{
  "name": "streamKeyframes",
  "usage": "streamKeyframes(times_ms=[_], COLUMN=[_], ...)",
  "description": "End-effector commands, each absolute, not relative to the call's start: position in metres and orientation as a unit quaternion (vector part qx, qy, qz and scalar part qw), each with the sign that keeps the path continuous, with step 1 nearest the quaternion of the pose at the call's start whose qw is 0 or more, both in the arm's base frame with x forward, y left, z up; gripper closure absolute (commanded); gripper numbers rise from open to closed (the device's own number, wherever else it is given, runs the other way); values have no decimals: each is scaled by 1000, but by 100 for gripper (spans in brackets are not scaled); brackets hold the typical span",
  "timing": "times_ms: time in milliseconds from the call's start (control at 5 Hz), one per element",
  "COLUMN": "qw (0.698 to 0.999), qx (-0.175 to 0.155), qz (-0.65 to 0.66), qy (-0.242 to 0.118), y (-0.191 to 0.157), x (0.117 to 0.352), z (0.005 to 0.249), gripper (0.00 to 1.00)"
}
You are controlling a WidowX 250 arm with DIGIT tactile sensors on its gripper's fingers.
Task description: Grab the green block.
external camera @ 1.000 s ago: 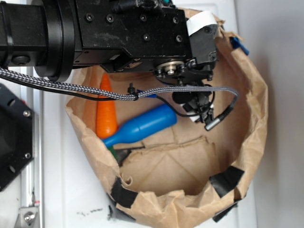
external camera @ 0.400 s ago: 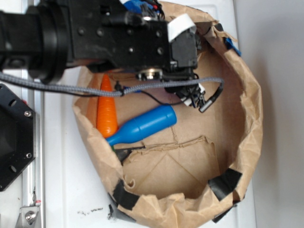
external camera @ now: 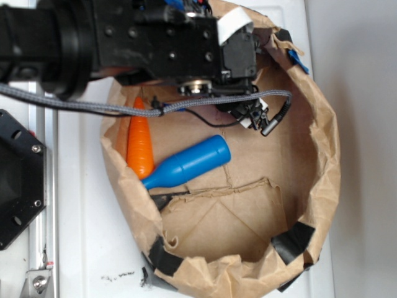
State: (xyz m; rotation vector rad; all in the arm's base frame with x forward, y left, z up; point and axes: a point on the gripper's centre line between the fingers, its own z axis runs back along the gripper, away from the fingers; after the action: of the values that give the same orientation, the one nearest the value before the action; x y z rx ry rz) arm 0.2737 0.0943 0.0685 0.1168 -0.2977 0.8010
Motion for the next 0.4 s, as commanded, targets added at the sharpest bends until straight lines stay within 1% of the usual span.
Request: streamKeyframes(times_ms=[0, 200], qw=[899, 900], qx=[43, 41], qz=[410, 413], qy=[-146, -132], y=[114, 117], x=[283, 293], z=[66, 49], gripper=[0, 0])
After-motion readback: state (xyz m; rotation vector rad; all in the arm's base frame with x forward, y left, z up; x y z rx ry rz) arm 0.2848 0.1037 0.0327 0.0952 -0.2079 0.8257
